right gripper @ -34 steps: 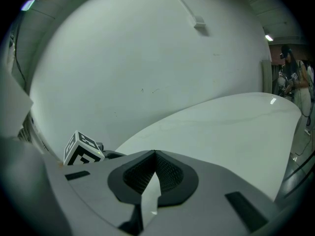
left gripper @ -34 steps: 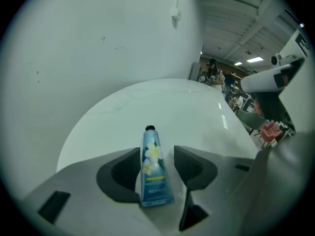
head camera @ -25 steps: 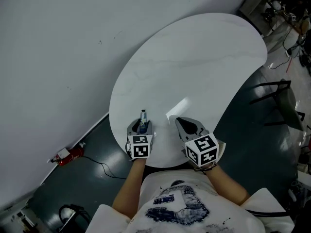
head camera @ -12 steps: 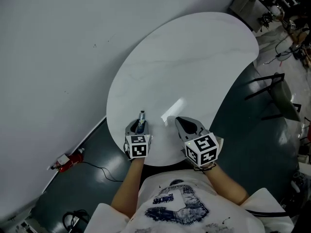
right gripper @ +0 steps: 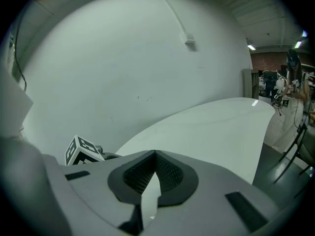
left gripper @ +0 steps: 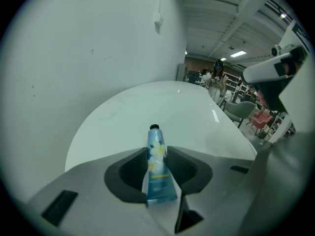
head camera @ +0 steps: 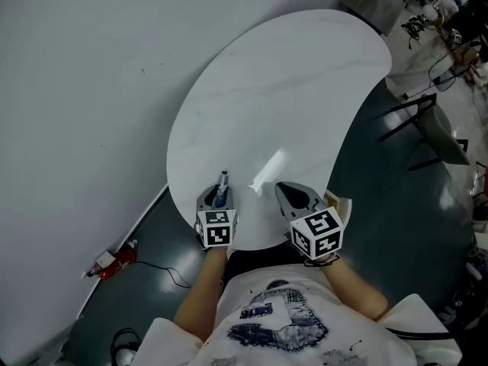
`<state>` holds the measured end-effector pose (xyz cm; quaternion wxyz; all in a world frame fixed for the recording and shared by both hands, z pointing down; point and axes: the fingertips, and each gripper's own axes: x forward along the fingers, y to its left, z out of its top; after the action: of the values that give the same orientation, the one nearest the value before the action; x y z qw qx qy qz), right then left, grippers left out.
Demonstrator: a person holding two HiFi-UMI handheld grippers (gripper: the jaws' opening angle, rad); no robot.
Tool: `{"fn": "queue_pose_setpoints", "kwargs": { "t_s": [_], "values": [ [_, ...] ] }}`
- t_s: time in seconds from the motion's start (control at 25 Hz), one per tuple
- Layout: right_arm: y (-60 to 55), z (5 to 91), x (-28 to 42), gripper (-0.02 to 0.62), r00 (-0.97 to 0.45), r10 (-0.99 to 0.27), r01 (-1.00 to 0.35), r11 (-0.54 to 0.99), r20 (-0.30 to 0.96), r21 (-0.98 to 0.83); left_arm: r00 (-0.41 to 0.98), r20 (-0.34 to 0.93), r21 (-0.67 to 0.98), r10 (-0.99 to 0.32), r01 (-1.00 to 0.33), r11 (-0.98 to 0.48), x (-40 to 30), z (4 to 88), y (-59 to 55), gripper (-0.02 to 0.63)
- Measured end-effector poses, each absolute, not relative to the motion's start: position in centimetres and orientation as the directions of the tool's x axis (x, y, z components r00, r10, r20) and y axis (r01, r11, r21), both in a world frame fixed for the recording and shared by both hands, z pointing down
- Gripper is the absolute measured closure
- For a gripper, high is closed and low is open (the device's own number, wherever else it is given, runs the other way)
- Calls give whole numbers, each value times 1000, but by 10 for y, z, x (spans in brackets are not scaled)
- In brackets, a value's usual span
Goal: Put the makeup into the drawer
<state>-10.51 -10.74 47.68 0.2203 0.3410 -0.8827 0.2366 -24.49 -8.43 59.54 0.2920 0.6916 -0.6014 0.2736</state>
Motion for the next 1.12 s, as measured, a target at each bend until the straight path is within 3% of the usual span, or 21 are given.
{"fn": "queue_pose_setpoints", "kwargs": {
  "t_s": [1.12],
  "values": [
    [39, 401, -140, 575, -551, -727, -834, 495, 410, -243, 329, 554, 28, -765, -925, -378, -261, 457, 24, 437]
  ]
}}
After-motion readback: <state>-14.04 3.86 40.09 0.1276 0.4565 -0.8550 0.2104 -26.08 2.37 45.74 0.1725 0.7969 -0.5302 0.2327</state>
